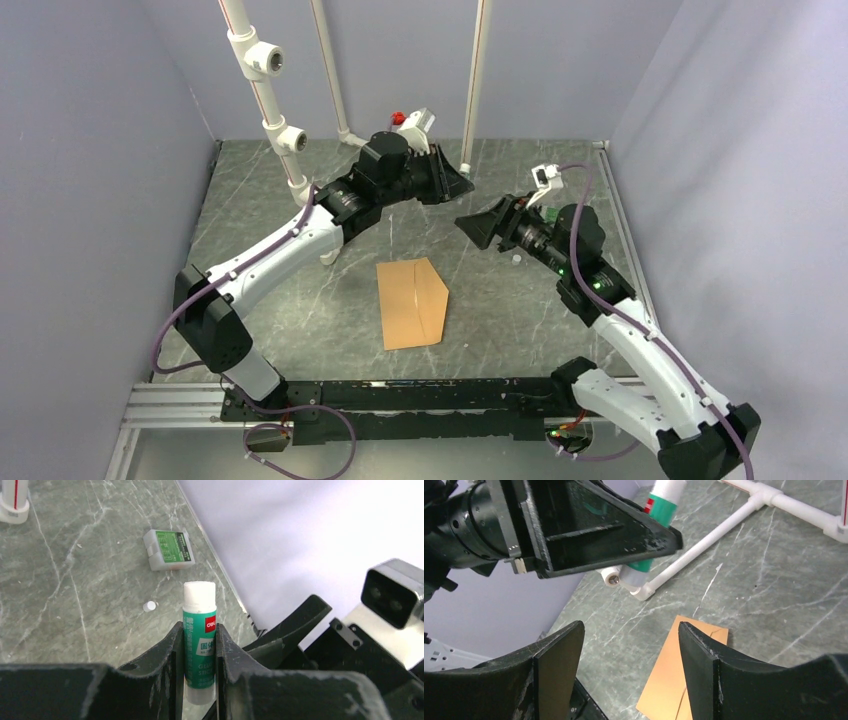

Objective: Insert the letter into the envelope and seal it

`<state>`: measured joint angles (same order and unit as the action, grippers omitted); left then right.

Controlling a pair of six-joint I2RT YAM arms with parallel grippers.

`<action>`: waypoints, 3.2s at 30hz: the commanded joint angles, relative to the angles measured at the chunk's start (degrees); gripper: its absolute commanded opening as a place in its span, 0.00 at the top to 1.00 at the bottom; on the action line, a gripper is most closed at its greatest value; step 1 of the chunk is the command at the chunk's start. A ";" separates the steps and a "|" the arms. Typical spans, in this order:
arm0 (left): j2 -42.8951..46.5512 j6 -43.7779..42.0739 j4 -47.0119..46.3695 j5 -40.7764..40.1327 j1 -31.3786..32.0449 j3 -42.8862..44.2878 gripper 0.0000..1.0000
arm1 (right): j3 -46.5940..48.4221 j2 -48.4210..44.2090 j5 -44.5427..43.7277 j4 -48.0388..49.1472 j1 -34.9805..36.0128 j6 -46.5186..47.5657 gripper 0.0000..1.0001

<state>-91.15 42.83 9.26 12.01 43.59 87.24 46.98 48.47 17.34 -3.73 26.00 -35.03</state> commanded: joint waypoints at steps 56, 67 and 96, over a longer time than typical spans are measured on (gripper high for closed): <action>12.67 2.52 -23.03 18.67 -3.58 -16.25 0.78 | 8.33 6.90 -0.38 5.02 7.18 10.02 0.97; 13.34 3.83 -24.73 18.84 -3.78 -17.56 0.97 | 8.98 8.17 1.06 2.40 6.85 9.21 0.56; 15.83 4.54 -26.71 17.33 -5.28 -19.67 0.33 | 7.92 8.15 3.52 8.01 6.87 4.85 1.00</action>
<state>-77.82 46.54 -15.18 29.04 38.94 67.75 53.74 58.11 20.03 2.79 33.10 -31.81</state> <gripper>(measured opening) 0.633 0.263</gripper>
